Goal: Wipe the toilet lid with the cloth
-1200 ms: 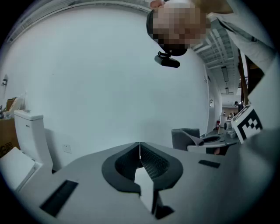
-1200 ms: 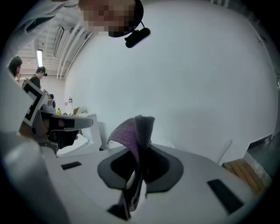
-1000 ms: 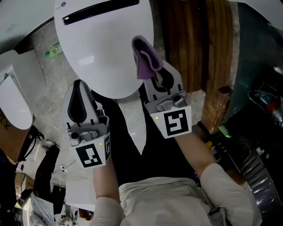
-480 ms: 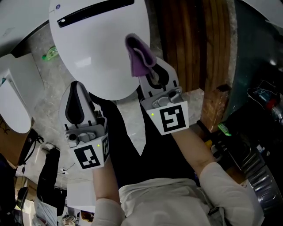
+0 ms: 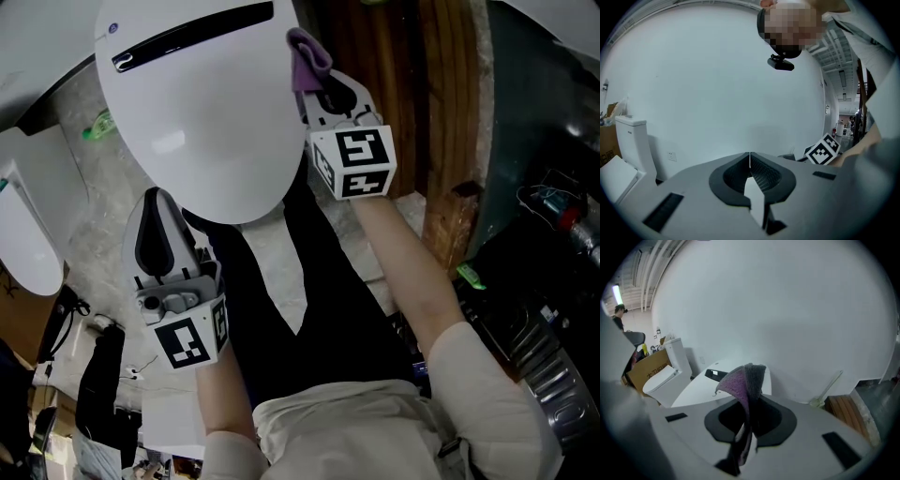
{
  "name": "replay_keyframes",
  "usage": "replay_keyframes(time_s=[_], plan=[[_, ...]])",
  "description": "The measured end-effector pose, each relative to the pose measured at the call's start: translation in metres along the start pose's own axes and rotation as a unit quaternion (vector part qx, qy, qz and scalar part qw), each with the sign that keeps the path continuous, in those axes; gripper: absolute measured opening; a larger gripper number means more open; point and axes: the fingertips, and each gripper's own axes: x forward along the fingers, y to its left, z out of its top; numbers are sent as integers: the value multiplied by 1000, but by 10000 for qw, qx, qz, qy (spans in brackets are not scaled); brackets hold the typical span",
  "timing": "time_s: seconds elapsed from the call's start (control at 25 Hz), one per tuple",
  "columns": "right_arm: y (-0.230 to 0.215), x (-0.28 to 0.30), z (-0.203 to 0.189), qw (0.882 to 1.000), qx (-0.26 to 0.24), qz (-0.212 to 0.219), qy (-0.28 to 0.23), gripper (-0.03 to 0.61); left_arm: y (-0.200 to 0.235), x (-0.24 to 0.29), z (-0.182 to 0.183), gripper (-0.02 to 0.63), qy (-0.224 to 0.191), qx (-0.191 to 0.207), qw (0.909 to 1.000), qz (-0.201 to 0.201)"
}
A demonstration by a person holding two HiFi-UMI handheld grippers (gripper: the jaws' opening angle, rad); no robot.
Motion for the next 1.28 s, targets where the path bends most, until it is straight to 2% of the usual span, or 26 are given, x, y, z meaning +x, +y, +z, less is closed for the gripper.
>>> replay_keyframes(time_s=[0.24, 0.4, 0.56, 0.72, 0.88, 1.28], plan=[[-38, 48, -33, 9965, 111, -275, 787, 55, -1, 1, -1, 15, 130, -52, 9999, -10], [-56, 69, -33, 9927, 126, -539, 1072, 55, 0, 2, -2, 15, 240, -148, 9996, -16], [-68, 84, -29, 9874, -79, -863, 1323, 55, 3, 4, -4, 16, 342, -185, 9992, -52], [-56, 100, -36, 9804, -517, -825, 1712, 55, 8, 6, -6, 17, 430, -230, 9988, -85], [-46, 118, -50, 9731, -598, -718, 2105, 55, 13, 7, -7, 16, 449, -247, 9986, -114], [-34, 114, -45, 9718, -433, -920, 2127, 55, 31, -13, -18, 16, 517, -481, 9975, -74]])
